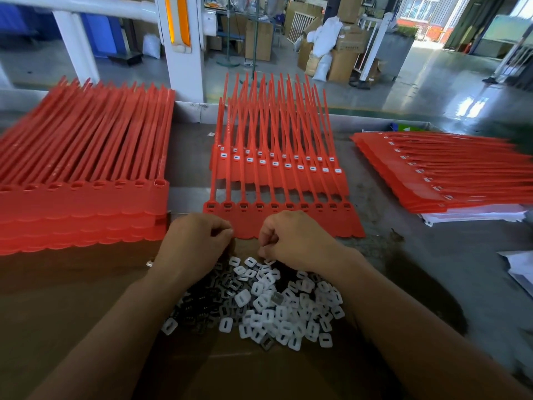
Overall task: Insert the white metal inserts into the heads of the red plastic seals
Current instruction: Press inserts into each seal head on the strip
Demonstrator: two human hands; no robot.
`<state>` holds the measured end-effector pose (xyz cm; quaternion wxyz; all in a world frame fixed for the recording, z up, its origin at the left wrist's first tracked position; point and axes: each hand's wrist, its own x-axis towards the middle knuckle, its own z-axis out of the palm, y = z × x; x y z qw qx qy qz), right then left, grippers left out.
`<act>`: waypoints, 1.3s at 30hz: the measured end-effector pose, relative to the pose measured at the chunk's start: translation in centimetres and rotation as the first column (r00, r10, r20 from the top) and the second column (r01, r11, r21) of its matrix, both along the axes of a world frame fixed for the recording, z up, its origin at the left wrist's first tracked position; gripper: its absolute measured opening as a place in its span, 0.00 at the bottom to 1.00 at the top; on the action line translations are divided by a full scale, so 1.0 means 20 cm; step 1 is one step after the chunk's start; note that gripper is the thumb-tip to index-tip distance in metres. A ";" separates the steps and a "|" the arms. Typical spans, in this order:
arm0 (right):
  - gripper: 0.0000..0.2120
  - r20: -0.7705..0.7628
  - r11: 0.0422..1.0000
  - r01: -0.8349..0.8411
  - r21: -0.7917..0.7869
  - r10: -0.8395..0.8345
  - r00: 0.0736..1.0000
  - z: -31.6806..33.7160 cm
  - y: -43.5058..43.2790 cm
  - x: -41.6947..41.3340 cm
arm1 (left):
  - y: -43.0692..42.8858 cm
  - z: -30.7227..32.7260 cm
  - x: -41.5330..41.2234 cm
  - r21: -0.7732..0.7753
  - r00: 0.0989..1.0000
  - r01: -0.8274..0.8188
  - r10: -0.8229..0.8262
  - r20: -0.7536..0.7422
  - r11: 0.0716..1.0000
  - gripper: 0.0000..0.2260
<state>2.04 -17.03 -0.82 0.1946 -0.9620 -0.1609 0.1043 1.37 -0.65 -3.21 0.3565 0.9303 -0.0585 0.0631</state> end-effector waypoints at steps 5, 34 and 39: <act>0.05 -0.023 0.995 -0.006 0.102 0.008 1.000 0.04 0.00 0.03 | -0.01 0.00 -0.02 0.161 0.998 0.043 -0.052 0.047 0.986 0.08; 0.06 0.029 0.955 0.127 0.269 -0.140 0.990 -0.06 0.36 0.39 | -0.02 0.03 -0.03 0.234 0.998 0.063 -0.067 0.009 0.970 0.11; 0.07 0.004 0.947 0.222 0.234 -0.229 0.973 -0.07 0.38 0.43 | -0.02 0.03 -0.04 0.245 0.998 0.058 -0.066 0.022 0.968 0.11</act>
